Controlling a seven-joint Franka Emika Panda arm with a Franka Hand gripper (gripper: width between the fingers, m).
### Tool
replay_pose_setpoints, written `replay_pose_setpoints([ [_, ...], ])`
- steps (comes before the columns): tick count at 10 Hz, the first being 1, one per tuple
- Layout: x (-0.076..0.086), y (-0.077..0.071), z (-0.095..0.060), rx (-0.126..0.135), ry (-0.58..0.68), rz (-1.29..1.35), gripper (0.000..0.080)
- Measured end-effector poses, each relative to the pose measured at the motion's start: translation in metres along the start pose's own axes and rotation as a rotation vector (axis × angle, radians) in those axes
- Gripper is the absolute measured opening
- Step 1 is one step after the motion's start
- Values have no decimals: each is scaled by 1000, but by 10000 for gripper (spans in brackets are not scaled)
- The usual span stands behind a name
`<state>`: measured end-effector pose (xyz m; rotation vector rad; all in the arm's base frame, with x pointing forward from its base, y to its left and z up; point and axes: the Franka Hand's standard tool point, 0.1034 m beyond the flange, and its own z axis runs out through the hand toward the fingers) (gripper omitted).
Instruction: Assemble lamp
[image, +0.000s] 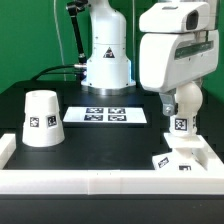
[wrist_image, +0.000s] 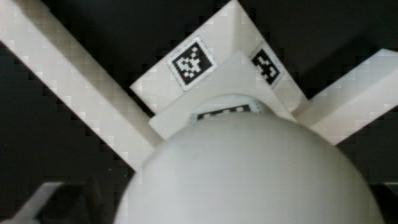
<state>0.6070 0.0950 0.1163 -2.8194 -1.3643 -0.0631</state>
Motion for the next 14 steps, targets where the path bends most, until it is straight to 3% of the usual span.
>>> replay_pose_setpoints([
  [1, 0, 0, 0, 0, 0, 0, 576],
  [4, 0, 0, 0, 0, 0, 20, 576],
  [9, 1, -1, -1, 2, -3, 696, 577],
  [14, -2, 0, 0, 1, -6, 1015, 577],
])
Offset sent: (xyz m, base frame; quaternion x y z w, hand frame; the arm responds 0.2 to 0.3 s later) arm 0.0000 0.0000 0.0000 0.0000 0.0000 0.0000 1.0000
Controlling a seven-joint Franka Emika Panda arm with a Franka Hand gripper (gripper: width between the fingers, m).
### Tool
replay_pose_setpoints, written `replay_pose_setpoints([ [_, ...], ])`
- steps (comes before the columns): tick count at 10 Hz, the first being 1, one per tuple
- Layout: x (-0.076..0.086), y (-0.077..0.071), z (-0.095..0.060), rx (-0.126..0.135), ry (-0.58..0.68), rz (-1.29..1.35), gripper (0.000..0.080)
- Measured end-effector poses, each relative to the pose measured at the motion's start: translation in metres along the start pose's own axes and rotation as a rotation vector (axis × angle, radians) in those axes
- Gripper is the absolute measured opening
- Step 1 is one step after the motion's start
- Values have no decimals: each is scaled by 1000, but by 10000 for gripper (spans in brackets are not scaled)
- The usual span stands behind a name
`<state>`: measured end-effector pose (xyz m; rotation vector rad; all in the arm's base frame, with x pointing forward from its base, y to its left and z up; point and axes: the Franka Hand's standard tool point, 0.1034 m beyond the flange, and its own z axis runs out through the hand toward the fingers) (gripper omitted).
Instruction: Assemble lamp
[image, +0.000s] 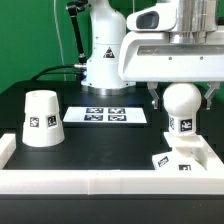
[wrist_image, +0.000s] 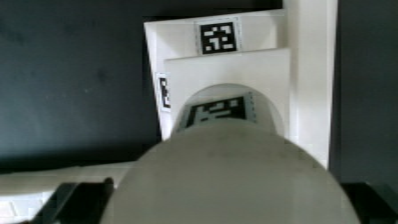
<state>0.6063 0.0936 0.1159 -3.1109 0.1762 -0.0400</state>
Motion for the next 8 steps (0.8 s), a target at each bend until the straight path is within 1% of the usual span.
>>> replay_pose_setpoints([
  [4, 0, 1, 0, 0, -1, 231, 577],
  [5, -3, -1, 1, 1, -12, 428, 578],
  [6, -4, -4, 1, 0, -16, 535, 578],
  [8, -6, -8, 1, 15, -69, 814, 578],
])
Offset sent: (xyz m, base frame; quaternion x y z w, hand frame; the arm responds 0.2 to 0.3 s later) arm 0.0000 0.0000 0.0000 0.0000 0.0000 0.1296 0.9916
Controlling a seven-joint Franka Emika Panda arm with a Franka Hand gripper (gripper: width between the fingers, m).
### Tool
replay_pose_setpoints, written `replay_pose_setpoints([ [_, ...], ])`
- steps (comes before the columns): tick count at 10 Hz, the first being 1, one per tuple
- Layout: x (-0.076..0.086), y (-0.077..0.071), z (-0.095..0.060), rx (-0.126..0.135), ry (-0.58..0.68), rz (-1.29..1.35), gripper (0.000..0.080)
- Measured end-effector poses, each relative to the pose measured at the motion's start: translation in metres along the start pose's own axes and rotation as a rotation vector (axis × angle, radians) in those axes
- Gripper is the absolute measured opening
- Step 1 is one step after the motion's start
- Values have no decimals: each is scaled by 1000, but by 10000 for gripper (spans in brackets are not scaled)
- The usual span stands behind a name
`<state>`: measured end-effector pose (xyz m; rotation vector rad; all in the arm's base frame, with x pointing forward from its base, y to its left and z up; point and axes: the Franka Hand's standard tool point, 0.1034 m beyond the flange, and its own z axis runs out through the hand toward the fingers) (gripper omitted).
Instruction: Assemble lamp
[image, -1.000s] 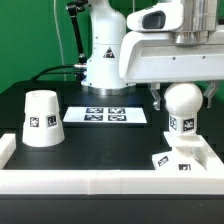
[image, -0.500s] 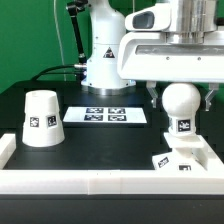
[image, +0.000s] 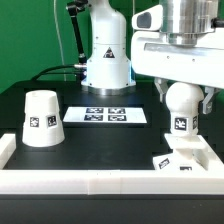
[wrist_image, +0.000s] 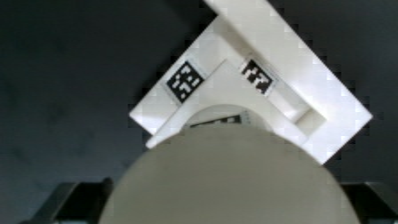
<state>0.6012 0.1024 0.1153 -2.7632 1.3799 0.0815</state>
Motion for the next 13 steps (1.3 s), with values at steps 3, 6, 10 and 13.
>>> replay_pose_setpoints([
  [3, 7, -2, 2, 12, -54, 193, 579],
  [6, 4, -3, 3, 13, -57, 238, 655],
  [10, -1, -10, -1, 42, -12, -119, 699],
  [13, -3, -8, 0, 69, 26, -431, 699],
])
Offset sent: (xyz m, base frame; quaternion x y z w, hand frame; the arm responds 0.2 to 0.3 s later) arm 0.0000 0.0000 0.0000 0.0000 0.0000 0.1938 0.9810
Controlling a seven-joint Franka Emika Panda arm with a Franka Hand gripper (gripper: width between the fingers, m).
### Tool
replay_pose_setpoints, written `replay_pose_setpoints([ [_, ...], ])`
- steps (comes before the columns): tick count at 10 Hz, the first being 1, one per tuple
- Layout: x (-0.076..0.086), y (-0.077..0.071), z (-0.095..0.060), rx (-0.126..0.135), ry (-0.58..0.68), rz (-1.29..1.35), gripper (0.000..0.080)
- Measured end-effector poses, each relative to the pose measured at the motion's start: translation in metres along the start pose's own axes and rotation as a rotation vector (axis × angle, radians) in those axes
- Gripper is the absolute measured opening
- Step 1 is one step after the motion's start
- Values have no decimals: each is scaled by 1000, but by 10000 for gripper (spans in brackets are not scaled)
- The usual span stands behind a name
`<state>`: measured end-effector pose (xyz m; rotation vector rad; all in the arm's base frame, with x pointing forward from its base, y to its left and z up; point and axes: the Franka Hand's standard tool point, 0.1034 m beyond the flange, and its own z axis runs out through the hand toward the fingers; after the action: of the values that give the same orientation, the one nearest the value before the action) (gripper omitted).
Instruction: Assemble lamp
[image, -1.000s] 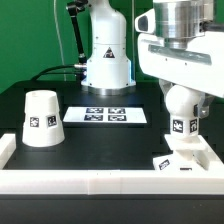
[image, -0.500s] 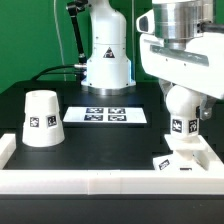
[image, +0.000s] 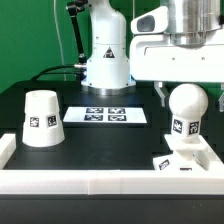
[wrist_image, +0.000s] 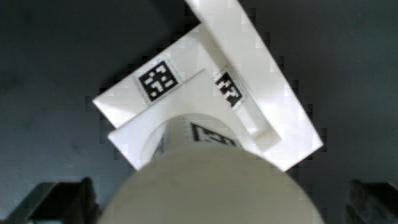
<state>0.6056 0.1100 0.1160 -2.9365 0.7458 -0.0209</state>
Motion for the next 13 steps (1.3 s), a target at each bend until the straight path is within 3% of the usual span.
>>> replay_pose_setpoints([
  [4, 0, 1, 1, -2, -2, -272, 699],
  [8, 5, 3, 1, -51, 22, -778, 699],
  [13, 10, 3, -1, -86, 4, -1232, 699],
])
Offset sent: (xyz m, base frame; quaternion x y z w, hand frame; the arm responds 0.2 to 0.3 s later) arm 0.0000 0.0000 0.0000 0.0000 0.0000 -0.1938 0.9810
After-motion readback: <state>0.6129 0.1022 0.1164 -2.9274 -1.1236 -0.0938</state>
